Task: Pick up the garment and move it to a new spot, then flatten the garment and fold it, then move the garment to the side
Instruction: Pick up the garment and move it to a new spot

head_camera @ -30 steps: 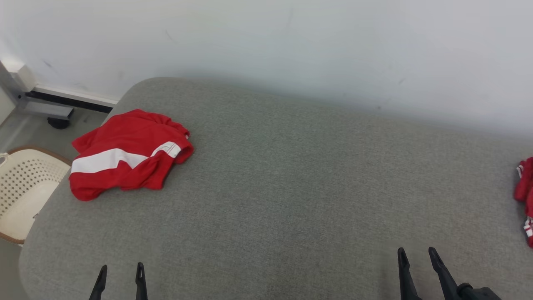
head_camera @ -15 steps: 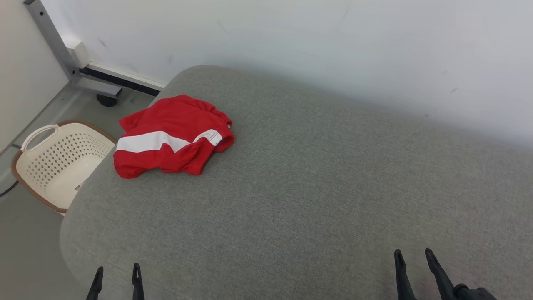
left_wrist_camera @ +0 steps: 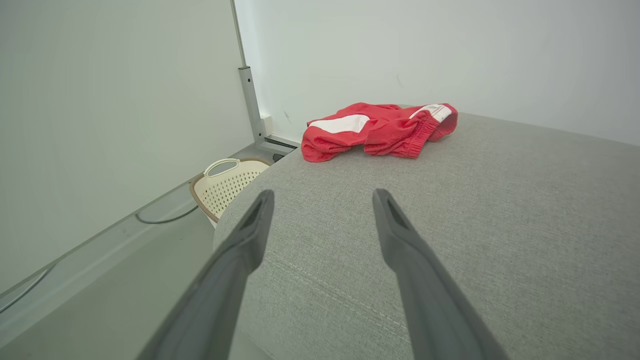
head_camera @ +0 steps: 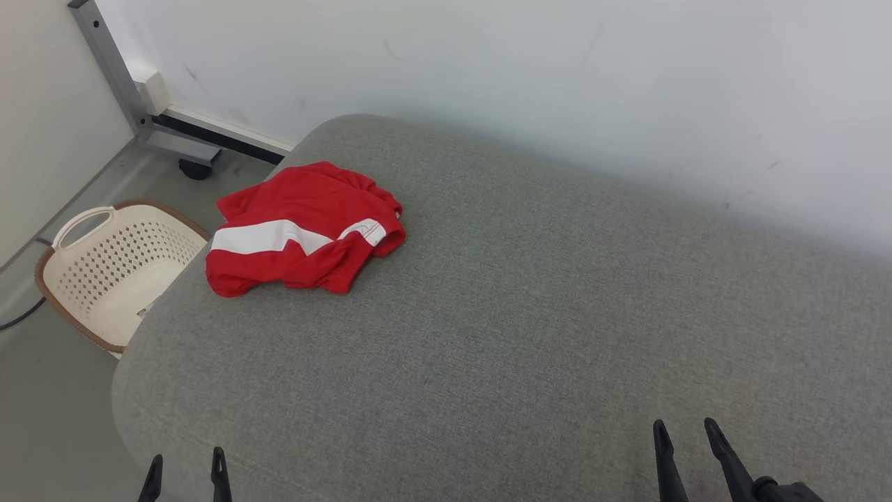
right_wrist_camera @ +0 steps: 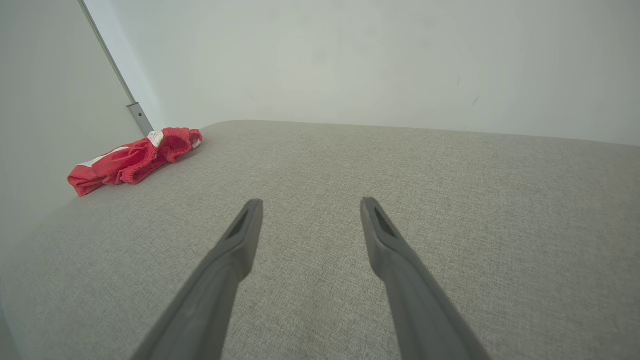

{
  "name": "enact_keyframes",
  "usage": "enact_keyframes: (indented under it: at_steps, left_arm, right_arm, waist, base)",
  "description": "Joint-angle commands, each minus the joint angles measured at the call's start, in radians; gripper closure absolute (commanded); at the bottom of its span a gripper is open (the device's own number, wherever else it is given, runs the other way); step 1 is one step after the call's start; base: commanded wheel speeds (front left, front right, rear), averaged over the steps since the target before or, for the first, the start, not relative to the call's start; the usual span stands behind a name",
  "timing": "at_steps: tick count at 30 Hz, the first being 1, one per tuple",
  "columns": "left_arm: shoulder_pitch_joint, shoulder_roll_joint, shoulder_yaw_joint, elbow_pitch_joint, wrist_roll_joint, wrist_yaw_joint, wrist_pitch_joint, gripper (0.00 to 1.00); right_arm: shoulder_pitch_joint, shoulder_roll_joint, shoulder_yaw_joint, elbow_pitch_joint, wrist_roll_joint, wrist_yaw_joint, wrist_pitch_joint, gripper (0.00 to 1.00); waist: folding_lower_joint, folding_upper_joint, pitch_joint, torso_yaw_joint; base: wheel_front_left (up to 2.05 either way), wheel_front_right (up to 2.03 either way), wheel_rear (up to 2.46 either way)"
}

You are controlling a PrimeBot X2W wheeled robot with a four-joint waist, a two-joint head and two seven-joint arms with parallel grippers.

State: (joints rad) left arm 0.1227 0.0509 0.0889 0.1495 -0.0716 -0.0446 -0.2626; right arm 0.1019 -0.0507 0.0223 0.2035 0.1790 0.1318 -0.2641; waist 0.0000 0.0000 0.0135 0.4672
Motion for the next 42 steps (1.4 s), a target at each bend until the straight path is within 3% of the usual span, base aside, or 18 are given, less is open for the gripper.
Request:
enact_keyframes:
  at_steps: [1,13,21,31,40,42]
  left_arm:
    - [0.009,-0.001,0.003,-0.003,-0.015,0.001,-0.003,0.0]
    - [-0.112,-0.001,0.041,0.039,-0.056,-0.015,-0.003,0.0]
    - [-0.365,0.034,0.132,0.159,-0.085,-0.061,-0.003,0.0]
    - [-0.612,0.14,0.196,0.337,-0.131,-0.077,-0.003,0.0]
    - [-0.851,0.28,0.167,0.606,-0.159,-0.084,0.024,0.0]
    - [-0.87,0.289,0.165,0.627,-0.162,-0.083,0.028,0.0]
  right_arm:
    - [-0.001,0.001,0.004,-0.002,0.001,-0.002,0.0,0.0]
    - [-0.044,0.0,0.017,-0.024,-0.034,-0.002,0.0,0.0]
    - [-0.155,0.0,0.044,-0.049,-0.07,-0.002,0.0,0.0]
    - [-0.239,0.0,0.047,-0.076,-0.069,-0.002,0.0,0.0]
    - [-0.298,0.0,0.047,-0.088,-0.064,-0.002,0.0,0.0]
    - [-0.305,0.0,0.049,-0.09,-0.062,-0.002,0.0,0.0]
  waist:
    - [0.0,0.0,0.002,-0.005]
    - [0.0,0.0,0.055,-0.081]
    - [0.0,0.0,0.18,-0.198]
    - [0.0,0.0,0.304,-0.319]
    - [0.0,0.0,0.39,-0.408]
    - [0.0,0.0,0.398,-0.416]
  base:
    - [0.0,0.0,0.0]
    - [0.0,0.0,0.0]
    - [0.0,0.0,0.0]
    - [0.0,0.0,0.0]
    - [0.0,0.0,0.0]
    - [0.0,0.0,0.0]
